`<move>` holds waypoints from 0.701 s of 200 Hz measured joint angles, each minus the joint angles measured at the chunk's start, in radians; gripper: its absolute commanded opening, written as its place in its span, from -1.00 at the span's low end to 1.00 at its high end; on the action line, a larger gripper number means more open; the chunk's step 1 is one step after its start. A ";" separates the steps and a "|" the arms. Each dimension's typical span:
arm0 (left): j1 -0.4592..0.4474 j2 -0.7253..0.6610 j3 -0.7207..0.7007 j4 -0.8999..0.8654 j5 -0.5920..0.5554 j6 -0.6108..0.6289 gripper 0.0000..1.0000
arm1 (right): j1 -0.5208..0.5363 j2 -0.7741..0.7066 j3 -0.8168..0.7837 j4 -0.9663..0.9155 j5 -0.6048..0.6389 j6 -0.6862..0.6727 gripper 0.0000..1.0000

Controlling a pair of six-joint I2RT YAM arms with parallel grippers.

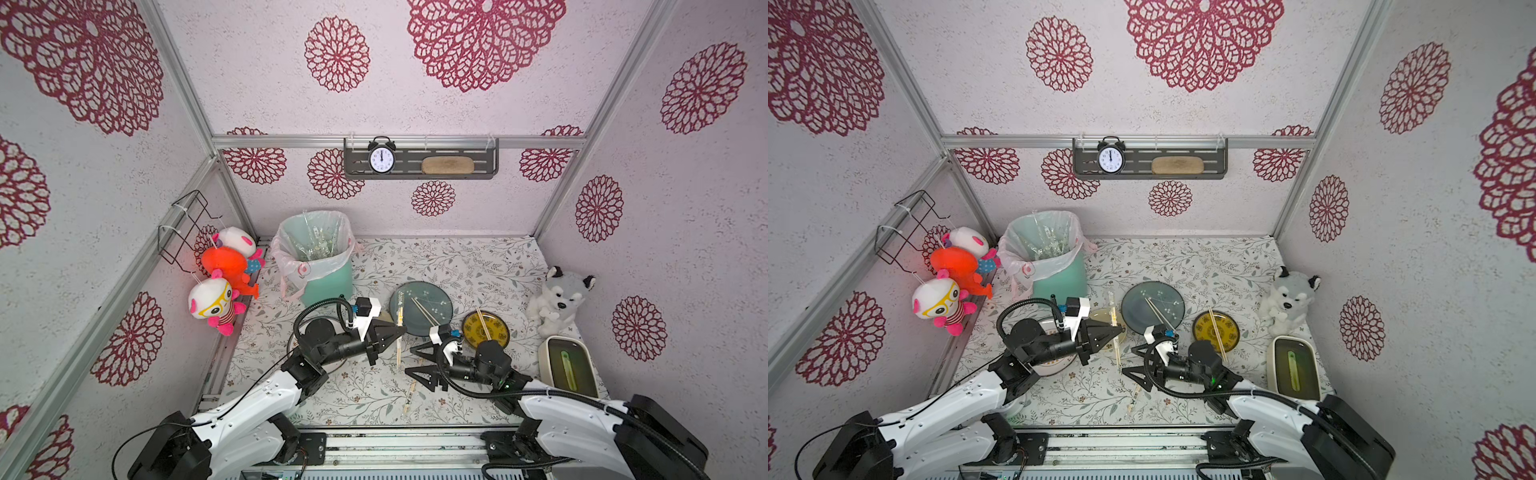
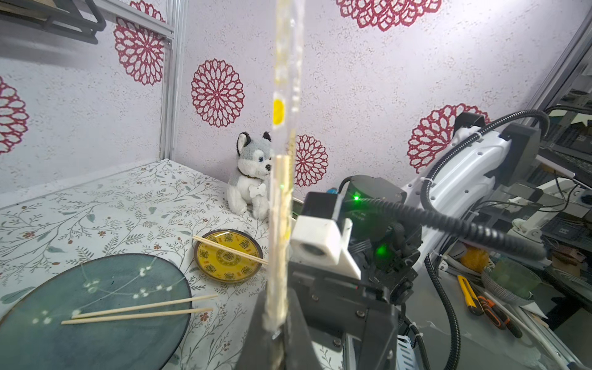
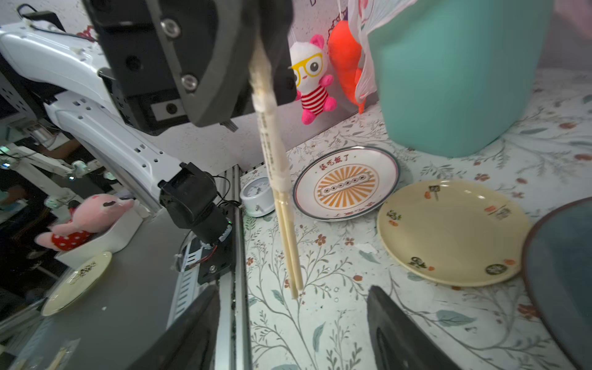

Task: Remove the packaging of disposable chopsticks
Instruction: Remove the packet bag from the disposable chopsticks.

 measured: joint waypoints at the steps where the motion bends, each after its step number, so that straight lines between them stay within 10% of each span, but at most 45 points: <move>1: 0.000 0.000 0.000 0.000 0.000 0.000 -1.00 | 0.000 0.003 0.002 0.002 0.000 -0.002 0.26; 63: -0.001 -0.001 -0.011 0.014 0.011 -0.007 -1.00 | 0.006 0.217 0.100 0.193 -0.099 0.043 -0.56; 140: -0.001 -0.039 -0.023 0.006 0.010 -0.003 -1.00 | 0.008 0.249 0.082 0.277 -0.113 0.064 -0.59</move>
